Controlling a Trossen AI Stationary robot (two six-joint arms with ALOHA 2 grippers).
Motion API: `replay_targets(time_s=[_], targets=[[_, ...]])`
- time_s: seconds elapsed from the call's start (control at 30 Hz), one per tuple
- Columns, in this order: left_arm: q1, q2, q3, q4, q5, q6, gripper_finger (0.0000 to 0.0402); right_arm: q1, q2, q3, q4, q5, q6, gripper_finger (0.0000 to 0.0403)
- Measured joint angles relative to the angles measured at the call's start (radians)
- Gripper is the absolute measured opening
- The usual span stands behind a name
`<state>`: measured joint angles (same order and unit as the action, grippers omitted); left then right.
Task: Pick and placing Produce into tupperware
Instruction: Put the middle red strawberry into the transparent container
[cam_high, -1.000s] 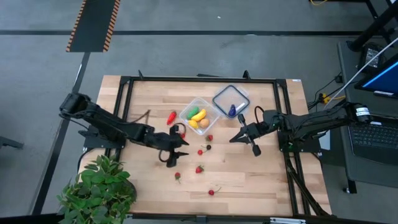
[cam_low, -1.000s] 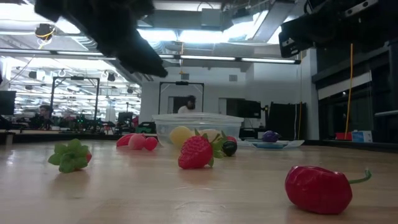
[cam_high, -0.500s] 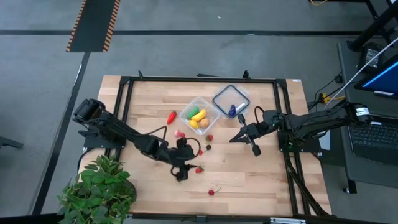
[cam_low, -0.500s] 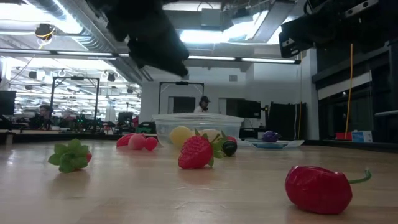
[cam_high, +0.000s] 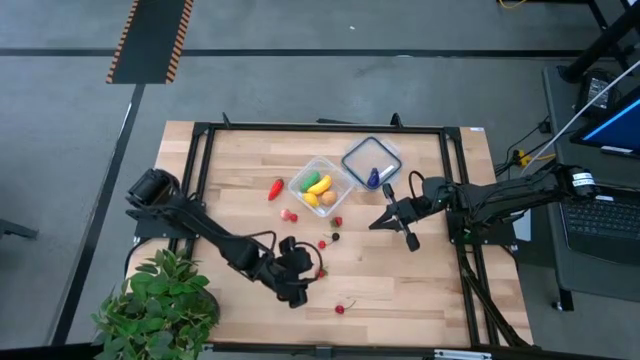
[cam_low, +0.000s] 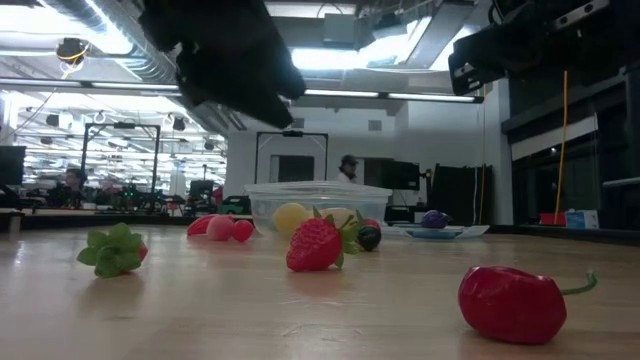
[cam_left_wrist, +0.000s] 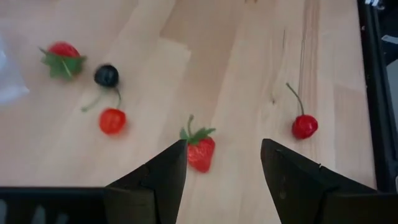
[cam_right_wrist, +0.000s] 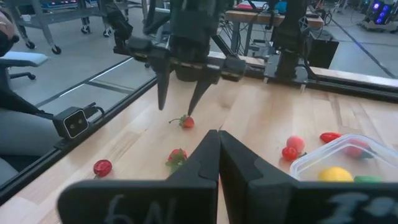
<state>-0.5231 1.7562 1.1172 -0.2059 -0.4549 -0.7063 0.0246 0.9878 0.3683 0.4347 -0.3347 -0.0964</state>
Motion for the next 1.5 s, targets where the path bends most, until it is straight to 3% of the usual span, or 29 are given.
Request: replay_targets(time_s=[0.57,0.73,0.93,1.07,1.5], targets=[[0.009,0.086,0.001,0.052,0.007,-0.103,0.0197,0.0,0.0,0.0,-0.001,0.0,0.04,0.0006],[0.013,0.174,0.102,0.012,0.063,-0.048,0.0187,0.0,0.0,0.0,-0.002,0.0,0.039,0.0006],[0.017,0.29,0.345,-0.258,0.098,0.058,0.0166,0.0,0.0,0.0,-0.003,0.0,0.04,0.0006],[0.025,0.313,0.447,-0.445,0.07,0.017,0.0161,0.0,0.0,0.0,-0.006,0.0,0.041,0.0007],[0.054,0.315,0.475,-0.513,0.077,-0.254,0.0185,0.0,0.0,0.0,-0.012,0.0,0.041,0.0007]])
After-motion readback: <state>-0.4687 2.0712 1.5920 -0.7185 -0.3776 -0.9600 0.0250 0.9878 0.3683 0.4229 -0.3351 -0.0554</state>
